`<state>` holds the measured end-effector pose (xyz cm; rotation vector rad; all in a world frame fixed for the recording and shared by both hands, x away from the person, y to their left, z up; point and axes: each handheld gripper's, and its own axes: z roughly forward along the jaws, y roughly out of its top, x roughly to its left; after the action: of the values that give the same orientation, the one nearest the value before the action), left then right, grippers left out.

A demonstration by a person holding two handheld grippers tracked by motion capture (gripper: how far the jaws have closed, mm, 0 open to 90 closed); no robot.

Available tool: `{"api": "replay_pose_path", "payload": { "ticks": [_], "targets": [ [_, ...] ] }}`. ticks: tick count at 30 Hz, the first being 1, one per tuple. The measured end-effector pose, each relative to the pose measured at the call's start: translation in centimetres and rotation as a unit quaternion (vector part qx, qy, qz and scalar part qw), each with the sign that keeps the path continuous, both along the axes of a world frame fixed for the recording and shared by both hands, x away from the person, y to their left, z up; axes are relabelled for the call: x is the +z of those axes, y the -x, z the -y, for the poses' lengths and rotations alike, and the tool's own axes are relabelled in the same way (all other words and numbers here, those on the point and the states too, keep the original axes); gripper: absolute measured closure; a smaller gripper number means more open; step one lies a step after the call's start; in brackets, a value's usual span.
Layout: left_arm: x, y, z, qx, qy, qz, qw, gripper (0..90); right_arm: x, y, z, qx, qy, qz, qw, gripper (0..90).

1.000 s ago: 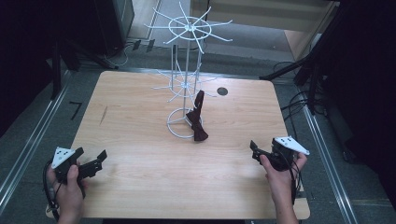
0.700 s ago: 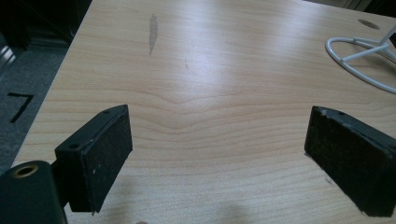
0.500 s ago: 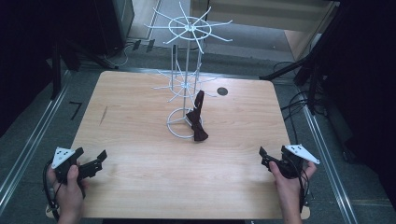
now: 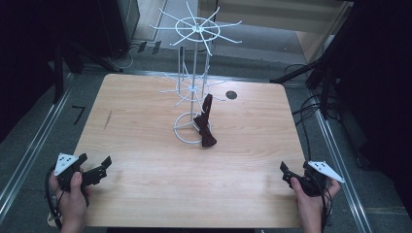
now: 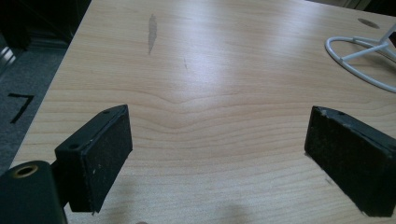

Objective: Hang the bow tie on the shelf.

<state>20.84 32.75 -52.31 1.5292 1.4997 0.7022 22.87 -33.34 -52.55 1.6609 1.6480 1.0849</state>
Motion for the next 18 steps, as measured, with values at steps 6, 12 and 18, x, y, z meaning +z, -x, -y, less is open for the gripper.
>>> {"api": "replay_pose_path", "payload": {
  "ticks": [6, 12, 18],
  "targets": [
    [0.0, 0.0, 0.0, 0.000, -0.001, 0.000, 1.0000, 8.3, -0.6, 0.9, 1.2, -0.013, -0.001, -0.005, 0.9999, 11.1],
    [0.0, 0.0, 0.0, 0.000, -0.001, 0.001, 1.0000, 8.3, -1.0, 1.8, 2.4, -0.026, -0.003, -0.008, 0.9996, 11.1],
    [0.0, 0.0, 0.1, 0.001, 0.000, 0.002, 1.0000, 8.3, -1.4, 3.0, 3.8, -0.041, 0.000, -0.012, 0.9991, 11.1]
  ]
}}
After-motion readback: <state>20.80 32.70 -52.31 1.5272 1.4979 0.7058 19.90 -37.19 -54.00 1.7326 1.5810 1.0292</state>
